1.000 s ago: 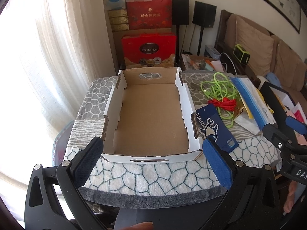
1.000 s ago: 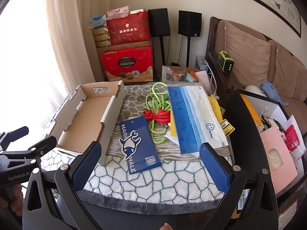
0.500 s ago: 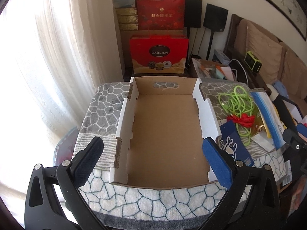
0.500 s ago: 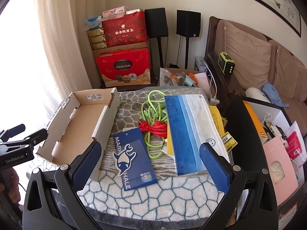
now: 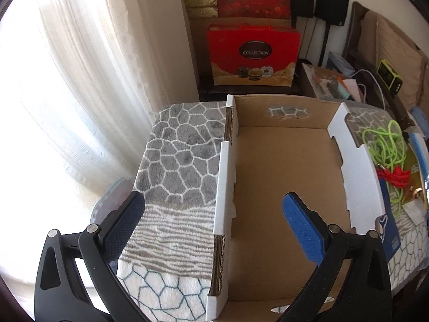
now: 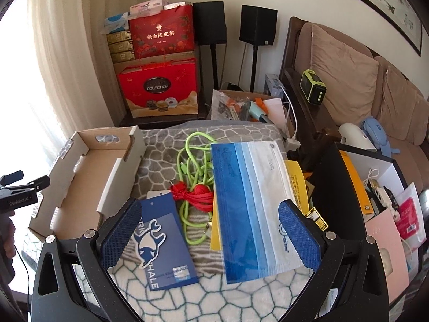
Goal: Organize objects
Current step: 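Move the left tool to the box side wall and clamp it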
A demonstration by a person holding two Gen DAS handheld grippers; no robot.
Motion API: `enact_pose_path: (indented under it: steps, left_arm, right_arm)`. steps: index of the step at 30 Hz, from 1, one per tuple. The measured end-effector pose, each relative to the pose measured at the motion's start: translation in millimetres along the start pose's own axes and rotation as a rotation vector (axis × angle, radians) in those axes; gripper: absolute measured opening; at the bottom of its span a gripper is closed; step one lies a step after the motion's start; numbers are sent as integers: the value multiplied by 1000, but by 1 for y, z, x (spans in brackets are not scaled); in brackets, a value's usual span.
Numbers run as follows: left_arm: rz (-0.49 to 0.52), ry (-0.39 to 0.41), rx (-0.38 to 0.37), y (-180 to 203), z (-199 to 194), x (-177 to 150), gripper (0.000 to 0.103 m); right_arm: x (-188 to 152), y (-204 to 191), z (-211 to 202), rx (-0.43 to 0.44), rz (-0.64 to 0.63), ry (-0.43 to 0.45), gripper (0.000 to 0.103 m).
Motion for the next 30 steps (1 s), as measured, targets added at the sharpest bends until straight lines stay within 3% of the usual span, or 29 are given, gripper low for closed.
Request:
enact_pose_path:
  steps: [9,15,19,24,28,30]
  left_arm:
    - [34,-80,-15,-2,35,10,96]
    - [48,-138,-29,-3,51,14,83]
    - [56,-195,-69,-2,63,13,56]
    - [113,-232,-66,5,76,10,38]
    - [118,-246,-171,9,76,10,12]
    - [140,-242,-176,11,75,10,11]
  right_arm:
    - [14,9,22,-16,-1,-41,103]
    - [21,15,30,-17,6,-59,103]
    - [21,20,33,-24,17,-69,101]
    - [20,30,36,-12,31,-93,97]
    - [21,39,34,-19,26,-106,97]
    - [20,46,33,-15,31,-114,97]
Point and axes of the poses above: each gripper's, at about its wrist camera, not at the fingertips, and z roughly the way its jaws point, y to its right, x to its top, the point moved 7 cm from there along z, roughly the way its jaws point, and after that the axes turned 10 degrees about -y, right-handed, at the moved point
